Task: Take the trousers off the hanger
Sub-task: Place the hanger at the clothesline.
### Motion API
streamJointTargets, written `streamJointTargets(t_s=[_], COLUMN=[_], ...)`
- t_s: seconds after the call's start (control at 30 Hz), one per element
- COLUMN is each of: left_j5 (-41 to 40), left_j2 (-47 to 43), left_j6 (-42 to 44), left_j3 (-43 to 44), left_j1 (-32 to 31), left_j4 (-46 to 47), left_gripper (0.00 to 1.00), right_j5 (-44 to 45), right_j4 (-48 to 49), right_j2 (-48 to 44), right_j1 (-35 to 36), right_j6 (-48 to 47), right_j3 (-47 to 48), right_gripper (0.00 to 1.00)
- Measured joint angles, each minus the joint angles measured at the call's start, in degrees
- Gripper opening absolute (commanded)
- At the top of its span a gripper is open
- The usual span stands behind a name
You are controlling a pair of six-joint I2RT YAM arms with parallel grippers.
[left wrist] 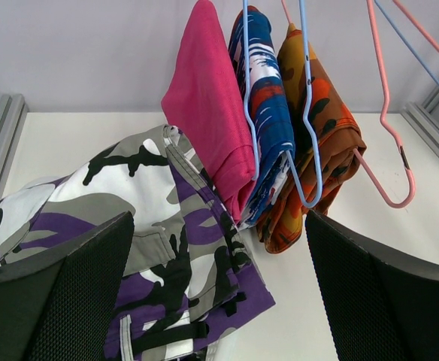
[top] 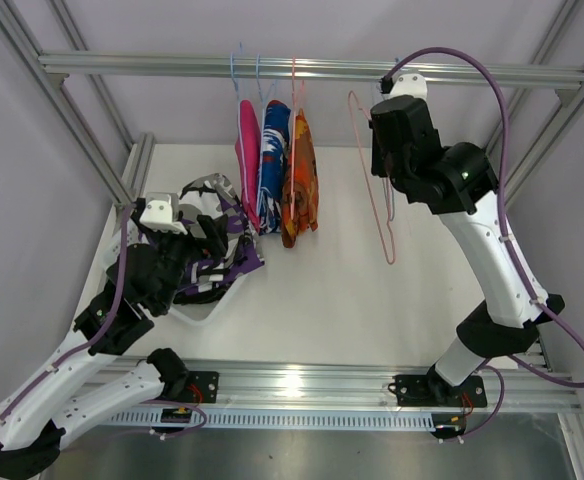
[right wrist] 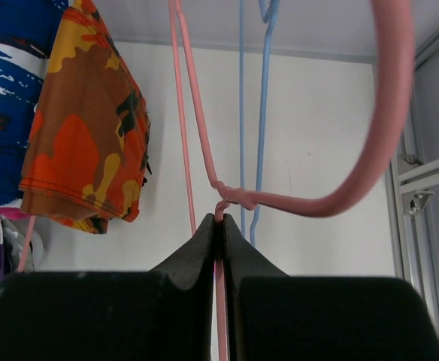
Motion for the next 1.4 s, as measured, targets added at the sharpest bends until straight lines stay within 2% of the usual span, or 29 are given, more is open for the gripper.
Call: streamJointTargets(t_s=[0.67,1.4], left_j5=[0.46,2.43], left_j2=[0.04,0.04], left_j6=[-0.02,-0.04], left_j3=[-0.15,-0.15], left_j1=[0.0,0.0], left_j4=[0.0,-0.02], left_gripper=[1.0,0.99], right_j5=[-4.37,-4.98], right_j4=[8.04,13.94], right_j2=[2.47,6.1], right_j1=[-4.15,-8.37], right_j6=[-5.18,-7.96], right_j3=[1.75,4.26], right_gripper=[0.0,0.0])
